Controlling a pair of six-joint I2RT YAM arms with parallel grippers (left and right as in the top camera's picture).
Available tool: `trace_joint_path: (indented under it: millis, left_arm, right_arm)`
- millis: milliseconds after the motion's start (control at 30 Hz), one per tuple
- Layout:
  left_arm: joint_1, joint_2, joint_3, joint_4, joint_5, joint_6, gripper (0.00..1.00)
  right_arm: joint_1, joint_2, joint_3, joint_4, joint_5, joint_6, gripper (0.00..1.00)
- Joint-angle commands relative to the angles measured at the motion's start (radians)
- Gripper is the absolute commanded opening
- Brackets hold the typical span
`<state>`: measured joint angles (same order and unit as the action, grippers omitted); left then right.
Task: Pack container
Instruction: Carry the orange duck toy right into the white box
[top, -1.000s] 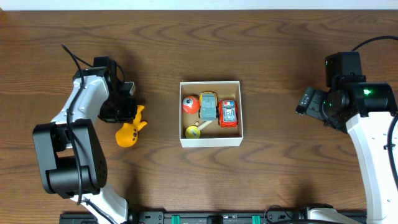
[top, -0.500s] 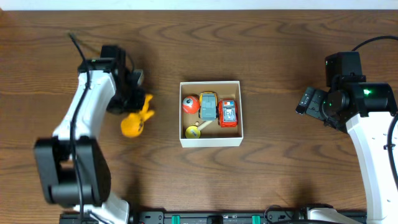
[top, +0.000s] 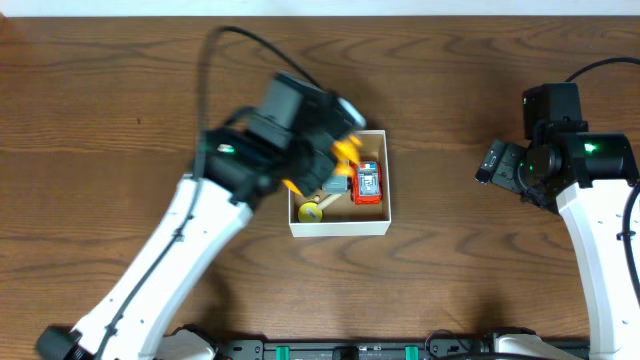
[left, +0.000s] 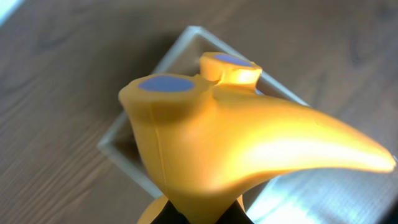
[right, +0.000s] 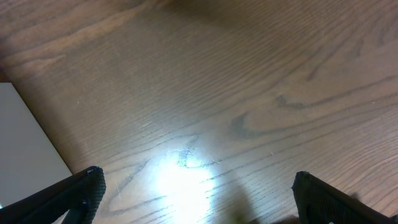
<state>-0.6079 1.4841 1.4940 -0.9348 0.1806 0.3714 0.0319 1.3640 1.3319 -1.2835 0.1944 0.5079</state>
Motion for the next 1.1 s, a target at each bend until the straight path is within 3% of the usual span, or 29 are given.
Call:
trace_joint_path:
  millis: [0, 533, 567, 600, 633, 767, 1067]
  left_arm:
    - [-0.055, 0.073, -0.024, -0.005, -0.009, 0.04, 0.06]
    - [-0.061, 0.412, -0.058, -0.036, -0.007, 0.035, 0.06]
    - [-0.061, 0.419, -0.058, -0.037, -0.007, 0.035, 0.1]
    - [-0.061, 0.423, -0.058, -0.037, -0.008, 0.035, 0.29]
    - [-0.061, 0.424, -0.058, -0.038, -0.008, 0.035, 0.4]
    - [-0.061, 0.416, -0.058, -0.041, -0.008, 0.035, 0.56]
    - [-0.061, 0.319, -0.037, -0.074, -0.008, 0.035, 0.59]
  right_arm:
    - [-0.008, 0.003, -0.005, -0.001, 0.011, 0.01, 0.99]
    - [-0.008, 0.003, -0.005, -0.011, 0.011, -0.016, 0.99]
    - [-0.008, 0.003, -0.005, -0.011, 0.011, -0.016, 0.99]
    - [-0.008, 0.003, -0.005, -0.011, 0.011, -0.016, 0.99]
    - [-0.008, 0.003, -0.005, -0.011, 0.011, -0.016, 0.99]
    - [-0.008, 0.003, -0.005, -0.011, 0.011, -0.016, 0.99]
    - [-0.008, 0.003, -0.005, -0.013, 0.011, -0.016, 0.99]
